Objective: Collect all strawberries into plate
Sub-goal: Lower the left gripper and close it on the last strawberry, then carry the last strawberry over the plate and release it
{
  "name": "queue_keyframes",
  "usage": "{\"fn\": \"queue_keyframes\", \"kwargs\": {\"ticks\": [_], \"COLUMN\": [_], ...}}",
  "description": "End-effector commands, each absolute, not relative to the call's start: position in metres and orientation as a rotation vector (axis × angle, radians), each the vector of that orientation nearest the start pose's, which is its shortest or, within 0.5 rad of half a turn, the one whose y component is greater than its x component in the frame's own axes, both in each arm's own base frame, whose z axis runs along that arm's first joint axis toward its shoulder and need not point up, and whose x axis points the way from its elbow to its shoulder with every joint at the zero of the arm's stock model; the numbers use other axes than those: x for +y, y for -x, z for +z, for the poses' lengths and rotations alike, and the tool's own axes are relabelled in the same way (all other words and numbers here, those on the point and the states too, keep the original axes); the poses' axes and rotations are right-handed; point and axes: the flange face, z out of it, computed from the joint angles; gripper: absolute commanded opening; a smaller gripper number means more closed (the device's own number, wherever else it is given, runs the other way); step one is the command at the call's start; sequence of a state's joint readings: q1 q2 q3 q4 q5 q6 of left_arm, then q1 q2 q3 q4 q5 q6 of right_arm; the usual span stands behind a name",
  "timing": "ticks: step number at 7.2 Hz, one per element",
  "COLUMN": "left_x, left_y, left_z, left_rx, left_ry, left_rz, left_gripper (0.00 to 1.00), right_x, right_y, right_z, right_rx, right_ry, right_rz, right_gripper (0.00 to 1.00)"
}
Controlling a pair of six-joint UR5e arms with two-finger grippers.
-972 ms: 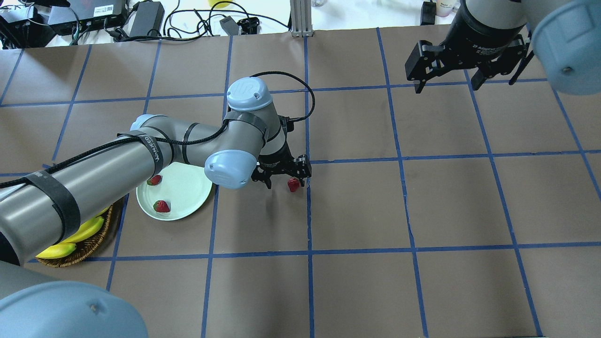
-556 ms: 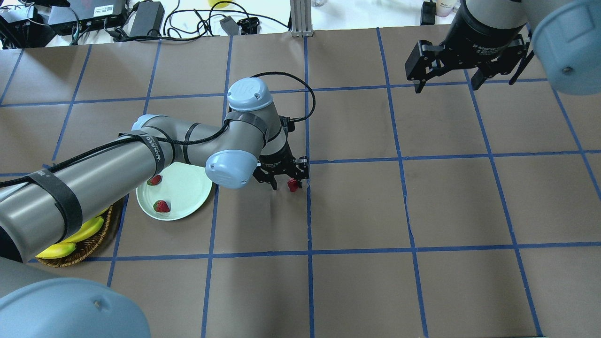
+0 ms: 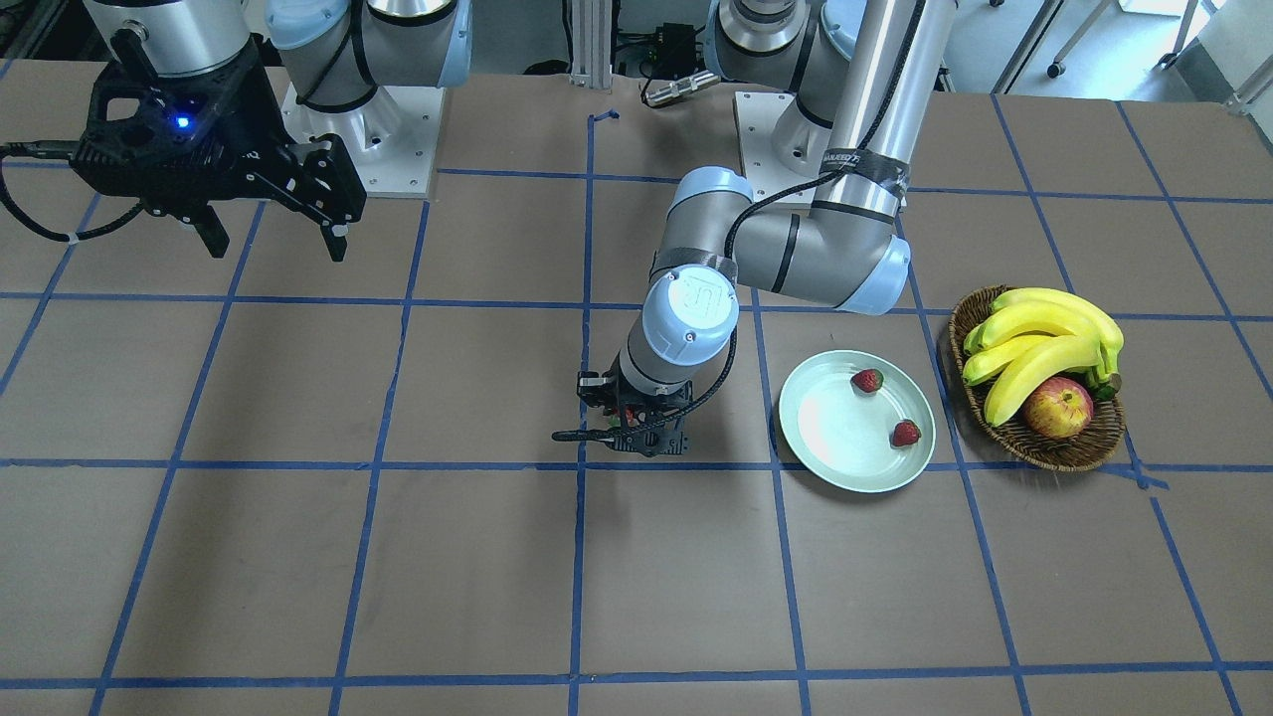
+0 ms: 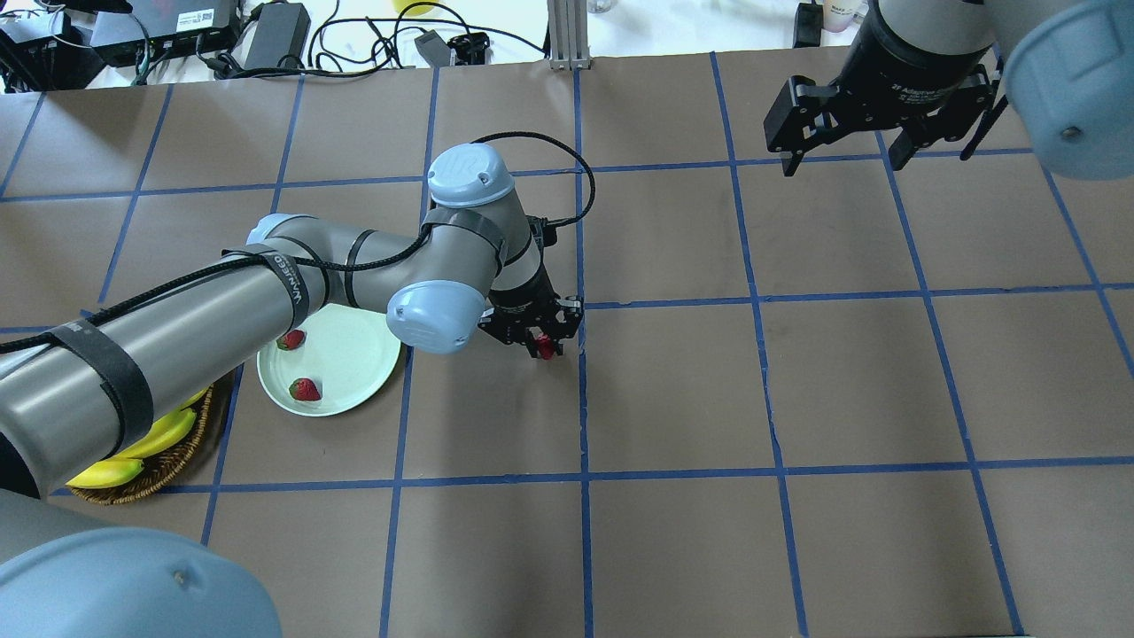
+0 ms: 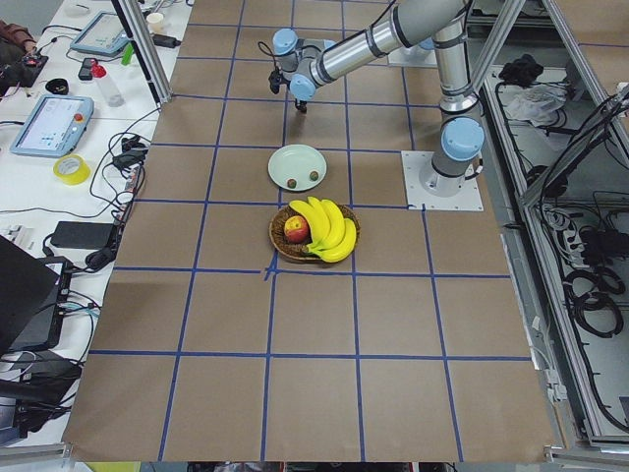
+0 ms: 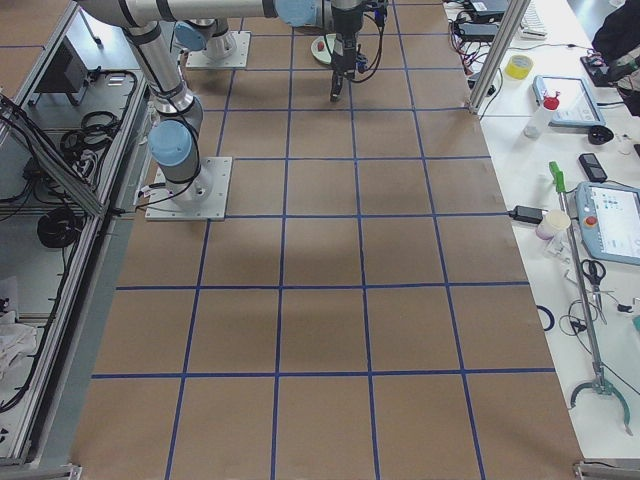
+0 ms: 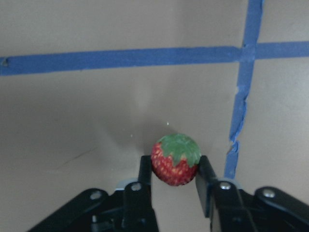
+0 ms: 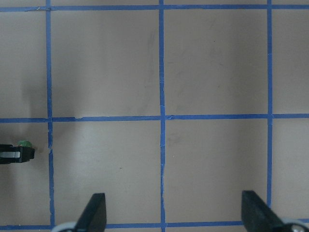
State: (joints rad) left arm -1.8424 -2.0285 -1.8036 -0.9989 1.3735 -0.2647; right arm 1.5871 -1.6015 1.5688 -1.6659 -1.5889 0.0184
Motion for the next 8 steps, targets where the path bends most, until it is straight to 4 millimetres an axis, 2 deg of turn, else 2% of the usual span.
{"fn": "queue_keyframes", "kwargs": {"ticks": [1,2,3,4,5,6,7,8], "left_x": [-0.537,-0.56,-0.58,-0.586,-0.588,-0.585,-0.578,-0.573], "left_y": [0.283,0.238,0.184,0.124,0.047,0.003,-0.003,0.0], "left_z": [0.222,0.244,0.264,0.263,0.262,0.241,0.231,0.225], "left_rx": [3.303,3.306,3.308,3.254,3.162,3.172,3.18,3.184], "left_ry": [0.103,0.207,0.242,0.12,0.065,-0.026,-0.051,0.08], "left_rz": [0.18,0.166,0.155,0.221,0.246,0.306,0.333,0.354], "left_gripper": [0.0,0.0,0.0,0.0,0.0,0.0,0.0,0.4], "right_x": [-0.489,-0.488,-0.488,-0.488,-0.489,-0.489,-0.489,-0.489], "right_y": [-0.139,-0.14,-0.14,-0.14,-0.14,-0.139,-0.139,-0.139], "right_z": [0.515,0.515,0.515,0.515,0.514,0.515,0.515,0.515], "right_rx": [3.15,3.15,3.15,3.148,3.15,3.151,3.151,3.151], "right_ry": [-0.007,-0.004,-0.004,-0.004,-0.002,-0.004,-0.002,-0.002], "right_rz": [-0.204,-0.204,-0.204,-0.203,-0.201,-0.204,-0.204,-0.204], "right_gripper": [1.0,1.0,1.0,1.0,1.0,1.0,1.0,1.0]}}
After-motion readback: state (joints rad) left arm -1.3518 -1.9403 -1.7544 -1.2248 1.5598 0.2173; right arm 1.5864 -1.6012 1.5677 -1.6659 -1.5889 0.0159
